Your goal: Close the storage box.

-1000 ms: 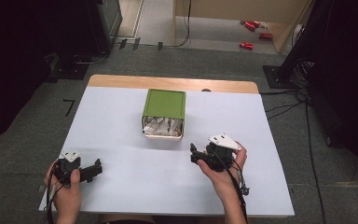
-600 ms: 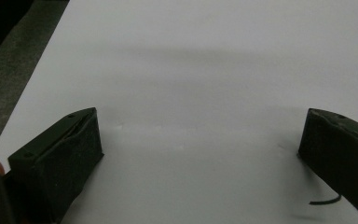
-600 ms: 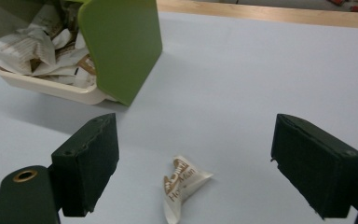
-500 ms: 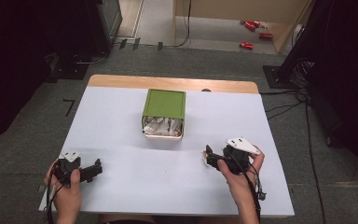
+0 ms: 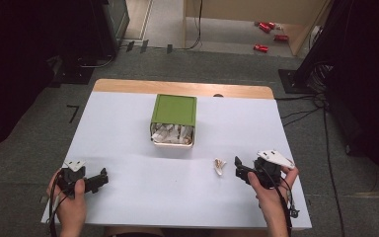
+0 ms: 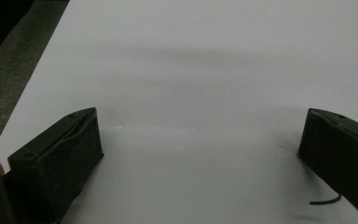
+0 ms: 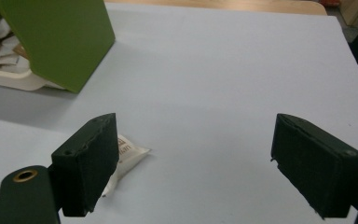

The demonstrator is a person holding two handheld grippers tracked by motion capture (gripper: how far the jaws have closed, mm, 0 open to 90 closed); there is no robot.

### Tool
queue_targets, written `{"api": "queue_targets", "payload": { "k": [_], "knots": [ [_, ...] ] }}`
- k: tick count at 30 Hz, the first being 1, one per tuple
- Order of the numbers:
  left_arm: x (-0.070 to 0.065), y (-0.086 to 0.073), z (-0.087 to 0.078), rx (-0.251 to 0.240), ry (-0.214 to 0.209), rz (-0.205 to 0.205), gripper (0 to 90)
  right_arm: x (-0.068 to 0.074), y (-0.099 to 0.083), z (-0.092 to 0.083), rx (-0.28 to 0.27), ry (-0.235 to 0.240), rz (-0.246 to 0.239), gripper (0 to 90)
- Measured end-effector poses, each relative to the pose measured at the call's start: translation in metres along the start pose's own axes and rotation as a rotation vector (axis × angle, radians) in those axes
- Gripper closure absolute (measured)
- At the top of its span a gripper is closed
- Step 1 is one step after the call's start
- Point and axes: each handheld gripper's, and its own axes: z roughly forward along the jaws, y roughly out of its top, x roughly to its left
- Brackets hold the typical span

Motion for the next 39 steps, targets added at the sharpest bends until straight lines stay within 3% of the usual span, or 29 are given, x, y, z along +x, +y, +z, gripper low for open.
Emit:
{"api": "queue_targets", "payload": {
  "k": [19, 39],
  "knots": [
    [0.0, 0.0, 0.0, -0.002, 0.0, 0.0, 0.0, -0.057, -0.023, -0.013, 0.028, -0.073, 0.034, 15.5],
    [0.0, 0.0, 0.0, -0.003, 0.0, -0.001, 0.0, -0.104, -0.06, -0.005, 0.099, -0.123, 0.051, 16.5]
  ]
}}
